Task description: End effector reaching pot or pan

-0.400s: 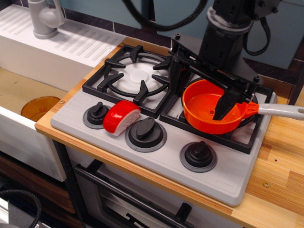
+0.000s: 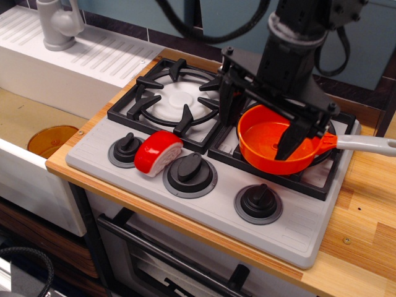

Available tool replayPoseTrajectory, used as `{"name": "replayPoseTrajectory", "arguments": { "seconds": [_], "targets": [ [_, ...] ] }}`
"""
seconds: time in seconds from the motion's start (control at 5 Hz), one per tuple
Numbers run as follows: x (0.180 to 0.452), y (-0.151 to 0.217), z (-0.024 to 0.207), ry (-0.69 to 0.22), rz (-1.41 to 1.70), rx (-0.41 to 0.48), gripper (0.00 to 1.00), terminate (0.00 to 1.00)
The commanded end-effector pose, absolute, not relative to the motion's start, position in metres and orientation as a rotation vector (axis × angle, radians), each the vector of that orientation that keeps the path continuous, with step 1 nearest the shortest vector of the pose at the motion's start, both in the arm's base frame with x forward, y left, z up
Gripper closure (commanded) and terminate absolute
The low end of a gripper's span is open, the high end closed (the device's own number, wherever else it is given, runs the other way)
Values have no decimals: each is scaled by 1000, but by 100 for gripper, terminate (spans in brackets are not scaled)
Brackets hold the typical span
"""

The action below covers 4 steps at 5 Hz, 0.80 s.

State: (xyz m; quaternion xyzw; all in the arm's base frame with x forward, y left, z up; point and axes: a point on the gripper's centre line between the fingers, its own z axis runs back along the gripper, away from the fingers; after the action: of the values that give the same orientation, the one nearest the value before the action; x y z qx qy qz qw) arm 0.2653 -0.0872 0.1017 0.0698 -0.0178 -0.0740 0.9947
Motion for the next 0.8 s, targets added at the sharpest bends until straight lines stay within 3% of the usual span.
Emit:
{"name": "replayPoseTrajectory", "arguments": {
  "seconds": [0.0,0.2,0.6],
  "targets": [
    [324,-72,97,-156,-199,118,0,0],
    [335,-61,91,-171,-220,110,0,0],
    [332,-56,66,-241,-216,126,0,0]
  ]
}}
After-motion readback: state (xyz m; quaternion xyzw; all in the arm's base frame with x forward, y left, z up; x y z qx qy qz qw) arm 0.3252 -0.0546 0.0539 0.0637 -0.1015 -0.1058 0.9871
